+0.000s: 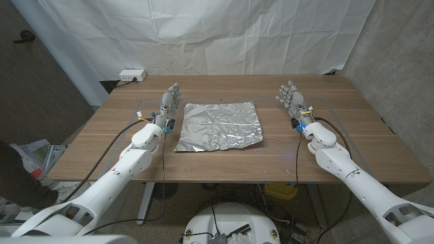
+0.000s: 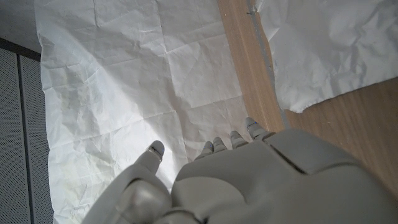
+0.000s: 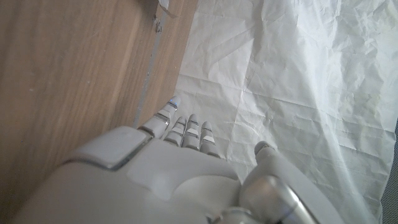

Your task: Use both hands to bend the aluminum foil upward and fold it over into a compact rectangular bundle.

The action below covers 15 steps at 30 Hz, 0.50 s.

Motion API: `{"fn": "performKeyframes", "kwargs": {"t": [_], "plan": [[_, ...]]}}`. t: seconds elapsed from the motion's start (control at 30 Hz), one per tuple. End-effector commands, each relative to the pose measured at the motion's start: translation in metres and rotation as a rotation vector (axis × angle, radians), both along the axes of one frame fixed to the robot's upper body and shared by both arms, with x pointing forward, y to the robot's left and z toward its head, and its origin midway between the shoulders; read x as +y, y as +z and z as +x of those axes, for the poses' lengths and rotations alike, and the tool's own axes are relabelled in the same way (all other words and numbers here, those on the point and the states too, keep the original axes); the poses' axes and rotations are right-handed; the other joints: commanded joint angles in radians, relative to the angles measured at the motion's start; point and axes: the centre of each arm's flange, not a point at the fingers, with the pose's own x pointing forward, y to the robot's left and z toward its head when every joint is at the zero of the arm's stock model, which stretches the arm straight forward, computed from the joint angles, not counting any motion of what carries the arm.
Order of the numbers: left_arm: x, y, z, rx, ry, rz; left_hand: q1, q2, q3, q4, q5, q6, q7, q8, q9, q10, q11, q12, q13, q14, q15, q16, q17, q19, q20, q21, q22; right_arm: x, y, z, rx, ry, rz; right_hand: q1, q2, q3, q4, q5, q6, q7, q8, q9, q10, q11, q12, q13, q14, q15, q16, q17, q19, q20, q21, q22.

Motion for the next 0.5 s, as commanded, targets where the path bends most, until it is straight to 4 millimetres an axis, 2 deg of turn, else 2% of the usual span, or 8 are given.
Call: {"fn": "performKeyframes", "kwargs": {"t": [0.03,0.13,0.17,0.2,0.37,0.4,0.47,0.5], "plan": [[0.0004,-0.0032,-0.0048,-0.001,-0.005,0.025,-0.001,0.079,0.007,-0.001,0.007,-0.099,-0.002,0.007,0.003,-0.088,-0.007,0.006,0.002,-0.099,-0.003,0.008,0.005,-0.014,0.003,0.003,0.002,0.0001,-0.0005,-0.0083,-0.008,-0.007,-0.007,0.009,-0.002,0.006,0.000,0.005,0.007,0.000,0.004,0.002,0.004,0.004,0.007,0.002,-0.006,-0.002,0.006,0.003,0.009,0.000,0.006,0.005],[-0.0003,-0.0055,-0.0064,-0.003,-0.004,0.052,-0.001,0.077,0.006,-0.002,0.007,-0.094,-0.009,0.009,0.003,-0.085,-0.009,0.007,0.002,-0.096,-0.004,0.009,0.005,-0.013,0.028,0.001,0.002,0.0004,-0.0014,-0.0089,-0.004,-0.010,-0.020,0.008,-0.002,0.006,0.000,0.005,0.006,-0.001,0.004,0.002,0.002,0.004,0.006,0.002,-0.005,0.002,0.007,0.003,0.008,0.002,0.006,0.005],[-0.0004,-0.0061,-0.0068,-0.005,-0.005,0.061,0.000,0.075,0.006,-0.004,0.007,-0.081,-0.024,0.014,0.003,-0.083,-0.010,0.007,0.002,-0.093,-0.005,0.009,0.004,-0.009,0.036,0.001,0.002,0.0005,-0.0020,-0.0091,-0.003,-0.013,-0.024,0.008,-0.003,0.006,0.000,0.005,0.006,-0.002,0.004,0.002,0.001,0.005,0.005,0.002,-0.004,0.007,0.007,0.003,0.009,0.005,0.006,0.005],[-0.0006,-0.0067,-0.0073,-0.008,0.000,0.068,0.001,0.074,0.006,-0.005,0.007,-0.073,-0.027,0.016,0.004,-0.083,-0.008,0.007,0.002,-0.090,-0.006,0.010,0.004,-0.008,0.044,0.001,0.002,0.0006,-0.0026,-0.0092,-0.002,-0.016,-0.028,0.008,-0.003,0.006,0.000,0.005,0.006,-0.003,0.004,0.002,0.001,0.006,0.005,0.002,-0.004,0.008,0.007,0.003,0.009,0.006,0.006,0.005],[-0.0003,-0.0072,-0.0101,-0.014,0.013,0.109,0.004,0.070,0.006,-0.010,0.007,-0.041,-0.031,0.024,0.004,-0.069,-0.004,0.012,0.002,-0.074,-0.001,0.013,0.002,0.001,0.052,0.001,0.002,0.0021,-0.0040,-0.0107,-0.006,-0.023,-0.046,0.007,-0.002,0.006,-0.001,0.005,0.007,-0.005,0.004,0.002,-0.001,0.006,0.004,0.002,-0.001,0.011,0.008,0.003,0.008,0.010,0.006,0.005],[0.0000,-0.0068,-0.0108,-0.013,0.015,0.119,0.006,0.066,0.006,-0.012,0.006,-0.033,-0.034,0.026,0.005,-0.057,-0.002,0.016,0.002,-0.064,0.006,0.016,0.002,0.005,0.055,0.001,0.002,0.0026,-0.0041,-0.0115,-0.010,-0.025,-0.049,0.007,-0.003,0.006,-0.001,0.005,0.011,-0.008,0.006,0.002,-0.002,0.006,0.004,0.002,-0.001,0.011,0.008,0.003,0.008,0.013,0.006,0.005],[0.0009,-0.0054,-0.0123,-0.013,0.027,0.143,0.009,0.056,0.004,-0.019,0.005,-0.009,-0.046,0.028,0.005,-0.034,-0.001,0.022,0.001,-0.039,0.043,0.019,0.002,0.014,0.074,0.000,0.003,0.0033,-0.0044,-0.0127,-0.014,-0.031,-0.056,0.007,-0.003,0.007,-0.002,0.005,0.013,-0.009,0.007,0.002,-0.001,0.009,0.004,0.002,0.005,0.015,0.010,0.003,0.009,0.015,0.006,0.005],[0.0013,-0.0048,-0.0132,-0.015,0.033,0.153,0.011,0.052,0.003,-0.021,0.004,0.001,-0.049,0.029,0.005,-0.022,0.003,0.025,0.001,-0.031,0.048,0.021,0.002,0.016,0.077,0.000,0.003,0.0036,-0.0045,-0.0132,-0.017,-0.033,-0.060,0.008,-0.003,0.007,-0.003,0.005,0.018,-0.011,0.008,0.002,0.000,0.012,0.005,0.002,0.008,0.016,0.011,0.003,0.010,0.016,0.006,0.005]]}}
